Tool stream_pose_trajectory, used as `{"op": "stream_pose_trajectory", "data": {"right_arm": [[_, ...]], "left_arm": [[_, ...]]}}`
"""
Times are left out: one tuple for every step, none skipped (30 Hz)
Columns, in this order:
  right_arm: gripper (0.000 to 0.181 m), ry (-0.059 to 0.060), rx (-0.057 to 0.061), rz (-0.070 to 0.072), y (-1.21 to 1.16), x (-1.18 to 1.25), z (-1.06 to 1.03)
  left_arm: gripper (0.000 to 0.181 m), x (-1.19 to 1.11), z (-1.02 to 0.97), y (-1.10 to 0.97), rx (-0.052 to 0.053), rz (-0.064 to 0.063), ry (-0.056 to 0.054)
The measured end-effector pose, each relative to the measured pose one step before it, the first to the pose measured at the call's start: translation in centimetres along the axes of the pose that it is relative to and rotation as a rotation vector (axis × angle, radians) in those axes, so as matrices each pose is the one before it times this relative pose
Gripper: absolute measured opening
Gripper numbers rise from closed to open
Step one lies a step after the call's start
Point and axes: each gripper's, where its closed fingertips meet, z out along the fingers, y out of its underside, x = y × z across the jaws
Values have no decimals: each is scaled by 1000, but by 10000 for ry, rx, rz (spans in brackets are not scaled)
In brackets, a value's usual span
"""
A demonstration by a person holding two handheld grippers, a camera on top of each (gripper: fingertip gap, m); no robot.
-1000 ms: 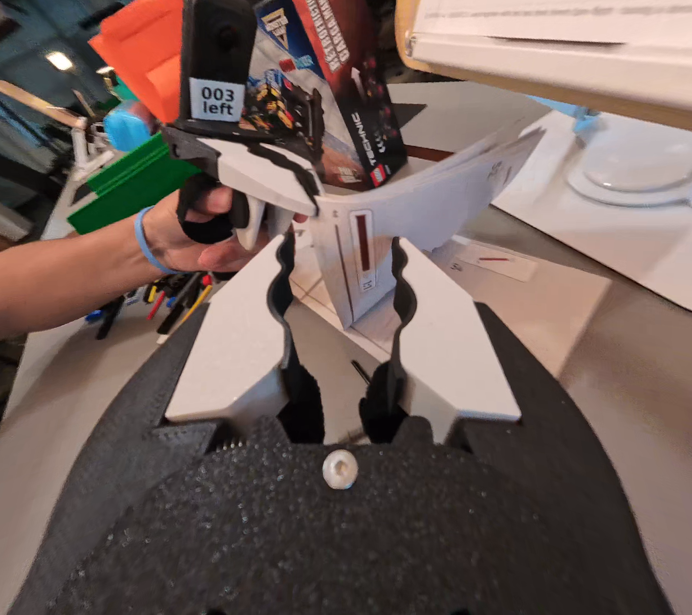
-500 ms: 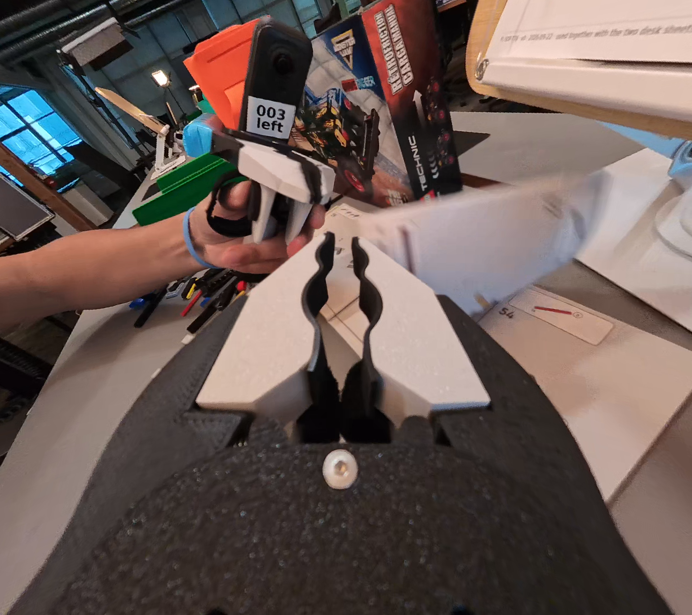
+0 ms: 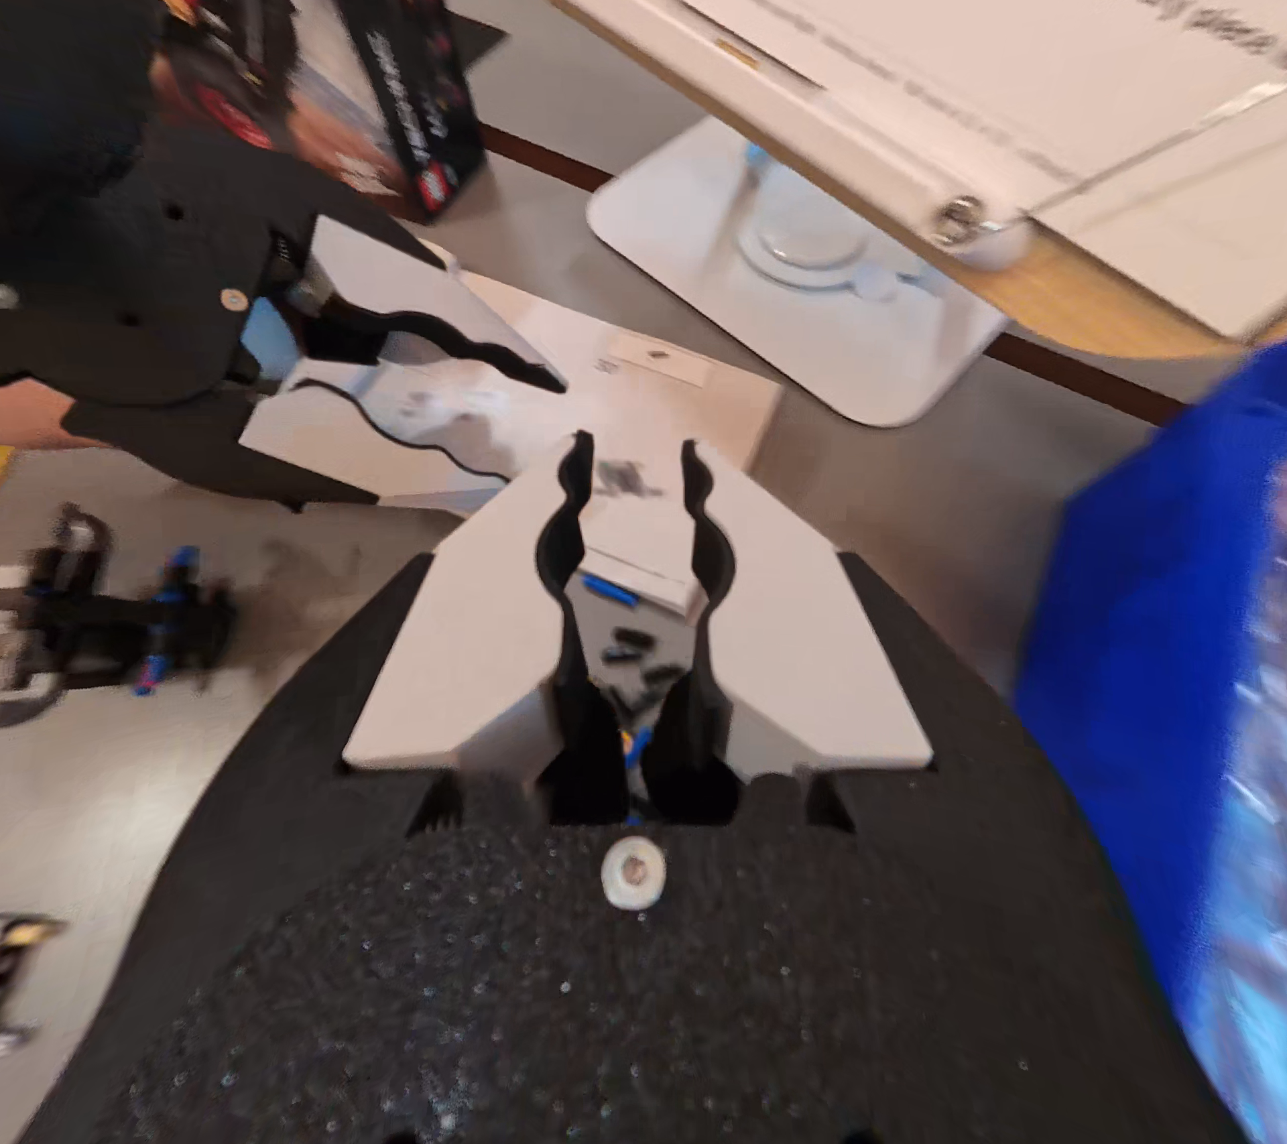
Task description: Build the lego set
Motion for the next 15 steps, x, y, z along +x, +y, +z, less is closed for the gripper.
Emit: {"op": "stream_pose_trajectory", "data": {"right_arm": [[25,647,-167,-118,542,1027,-544],[25,538,-215,9,692,899,-422],[26,266,-288,61,872,497,-267],[29,257,-380,37,1005,443,-218],[32,192,-304,-46,930,273,-189],[34,126,-130,-42,695,118,-172],[34,168,38,-38,463,154,-179],[33,112,84,-103,343,10,-143],[33,4,51,-113,318,-194,-74],[32,-55,36,-51,274,-213,-14],[32,-100,18,45,233,-236,32],[32,-223,21,78,166,-426,44],[32,-276,36,79,56,-498,51],[32,-203,29,57,-31,-352,47],[32,-92,11,-24,-94,-166,15]], "left_arm": [[49,554,739,-703,-40,-6,270],[53,364,716,-686,-97,-117,252],[57,276,679,-635,-125,-121,226],[60,106,630,-560,-143,-44,97],[62,207,620,-419,-168,86,86],[65,471,573,-370,-134,146,179],[67,359,497,-344,-95,155,64],[67,370,391,-252,-100,181,56],[68,220,275,-188,-100,163,-13],[67,37,124,-199,-21,128,-80],[65,-37,14,-149,6,74,-57],[62,-129,-17,-30,-9,-8,-29],[60,-297,-49,62,-30,-57,-78],[59,-249,-96,85,2,-44,-18],[60,-163,-110,109,13,-84,54]]}}
